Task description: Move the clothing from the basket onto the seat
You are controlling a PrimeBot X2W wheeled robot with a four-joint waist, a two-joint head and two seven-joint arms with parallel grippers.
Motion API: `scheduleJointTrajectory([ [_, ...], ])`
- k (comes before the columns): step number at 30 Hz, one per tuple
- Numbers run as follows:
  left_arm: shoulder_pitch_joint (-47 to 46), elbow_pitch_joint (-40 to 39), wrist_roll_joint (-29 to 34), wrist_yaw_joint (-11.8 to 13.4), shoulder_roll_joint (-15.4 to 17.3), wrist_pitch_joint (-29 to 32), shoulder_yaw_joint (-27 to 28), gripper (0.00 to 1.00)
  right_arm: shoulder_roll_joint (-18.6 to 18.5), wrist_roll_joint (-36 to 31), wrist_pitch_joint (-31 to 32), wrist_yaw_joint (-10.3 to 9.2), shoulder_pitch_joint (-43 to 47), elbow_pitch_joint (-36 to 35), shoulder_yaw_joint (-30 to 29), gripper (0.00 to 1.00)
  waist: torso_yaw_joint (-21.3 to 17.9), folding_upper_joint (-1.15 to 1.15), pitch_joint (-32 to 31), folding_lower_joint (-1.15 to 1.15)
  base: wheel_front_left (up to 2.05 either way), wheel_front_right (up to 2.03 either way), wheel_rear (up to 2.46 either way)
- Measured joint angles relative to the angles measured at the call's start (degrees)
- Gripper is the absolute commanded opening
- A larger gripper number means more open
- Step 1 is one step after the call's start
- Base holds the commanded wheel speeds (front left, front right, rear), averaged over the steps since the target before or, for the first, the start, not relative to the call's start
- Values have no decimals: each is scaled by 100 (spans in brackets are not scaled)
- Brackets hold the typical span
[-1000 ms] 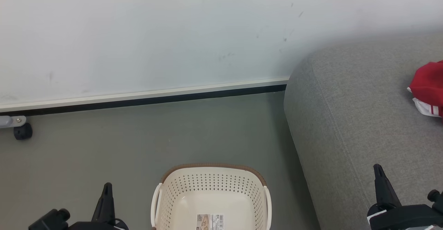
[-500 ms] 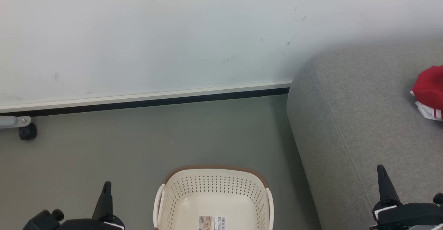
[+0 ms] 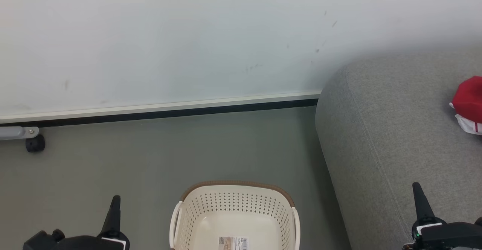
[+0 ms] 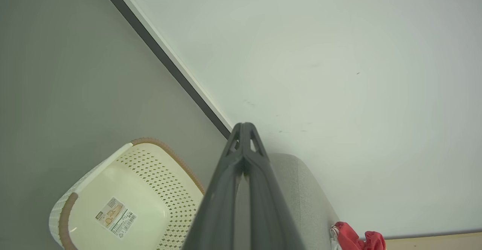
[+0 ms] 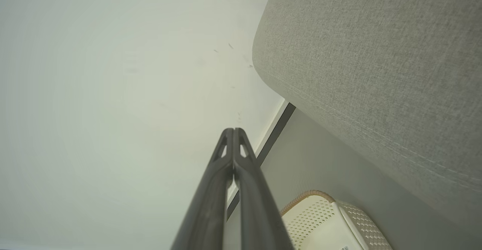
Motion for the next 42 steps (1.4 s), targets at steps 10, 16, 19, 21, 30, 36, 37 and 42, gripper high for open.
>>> scheduleJointTrajectory([
  [10, -115, 88, -668, -125, -29, 147, 115, 0, 107, 630, 185, 52, -96, 78, -193, 0, 45, 0, -40, 0, 0, 0, 0],
  [16, -164, 158, -1093, -204, -38, 249, 180, 0, 193, 1029, 322, 88, -99, 126, -324, 0, 75, 0, -67, 0, 0, 0, 0],
  [19, -222, 189, -1338, -257, -46, 301, 216, 0, 224, 1255, 376, 101, -104, 154, -391, 0, 89, 0, -80, 0, 0, 0, 0],
  [21, -229, 211, -1457, -299, -63, 333, 240, 0, 250, 1372, 419, 103, -107, 179, -434, 0, 99, 0, -89, 0, 0, 0, 0],
  [30, -339, 293, -2118, -407, -85, 481, 353, 0, 372, 2008, 584, 165, -190, 263, -627, 0, 144, 0, -129, 0, 0, 0, 0],
  [36, -343, 310, -2246, -447, -92, 504, 367, 0, 389, 2058, 621, 186, -214, 268, -647, 0, 148, 0, -133, 0, 0, 0, 0],
  [37, -343, 310, -2246, -447, -92, 504, 367, 0, 389, 2059, 621, 186, -214, 268, -647, 0, 148, 0, -133, 0, 0, 0, 0],
  [42, -343, 312, -2246, -447, -92, 504, 367, 0, 390, 2059, 621, 186, -214, 268, -648, 0, 148, 0, -133, 0, 0, 0, 0],
])
